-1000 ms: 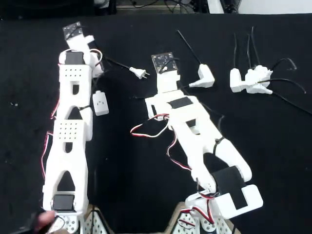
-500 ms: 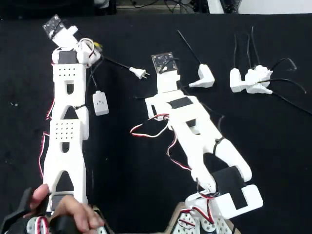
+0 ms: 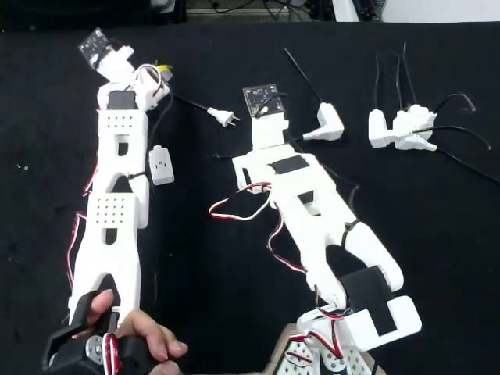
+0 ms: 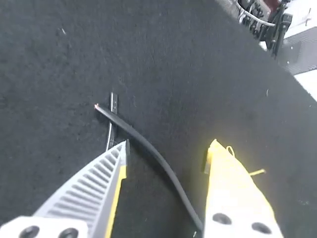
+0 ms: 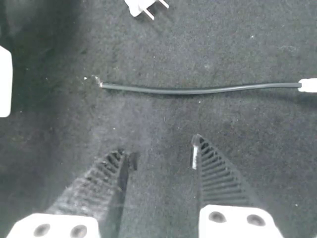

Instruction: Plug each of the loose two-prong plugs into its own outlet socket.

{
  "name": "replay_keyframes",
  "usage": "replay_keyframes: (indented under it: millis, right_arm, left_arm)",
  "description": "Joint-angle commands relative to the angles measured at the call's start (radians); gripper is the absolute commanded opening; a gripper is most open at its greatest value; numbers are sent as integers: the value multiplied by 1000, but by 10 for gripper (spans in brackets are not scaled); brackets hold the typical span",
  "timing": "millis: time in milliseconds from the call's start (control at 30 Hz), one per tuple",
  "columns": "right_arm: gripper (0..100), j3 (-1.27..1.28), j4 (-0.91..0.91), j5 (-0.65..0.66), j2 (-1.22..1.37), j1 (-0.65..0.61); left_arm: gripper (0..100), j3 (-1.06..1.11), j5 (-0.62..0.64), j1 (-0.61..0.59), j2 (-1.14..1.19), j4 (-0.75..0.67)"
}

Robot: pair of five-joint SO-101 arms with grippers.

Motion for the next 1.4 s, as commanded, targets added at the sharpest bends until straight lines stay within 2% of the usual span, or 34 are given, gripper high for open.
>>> replay_keyframes:
  millis: [0,167,367,500,633,667,867,1367]
  right_arm:
    - [173,-12,-21,11,-51,-6]
    - [173,-12,-21,11,-51,-6]
    - [173,-10,-21,11,-51,-6]
    - [173,-10,-21,11,-53,-6]
    - [173,-10,-21,11,-53,-6]
    - [173,-10,-21,11,-53,-6]
    - [173,-10,-21,11,-53,-6]
    - [173,-10,-21,11,-53,-8]
  left_arm:
    - [259,-13,9,15,-9,-17]
    - [258,-8,9,12,-5,-23]
    - [255,67,12,13,3,-100]
    - [178,73,11,8,3,-97]
    - [46,73,14,-5,3,-91]
    - [23,70,14,-7,3,-77]
    - [30,-82,14,-10,8,77]
    - [30,-76,14,-125,-58,420]
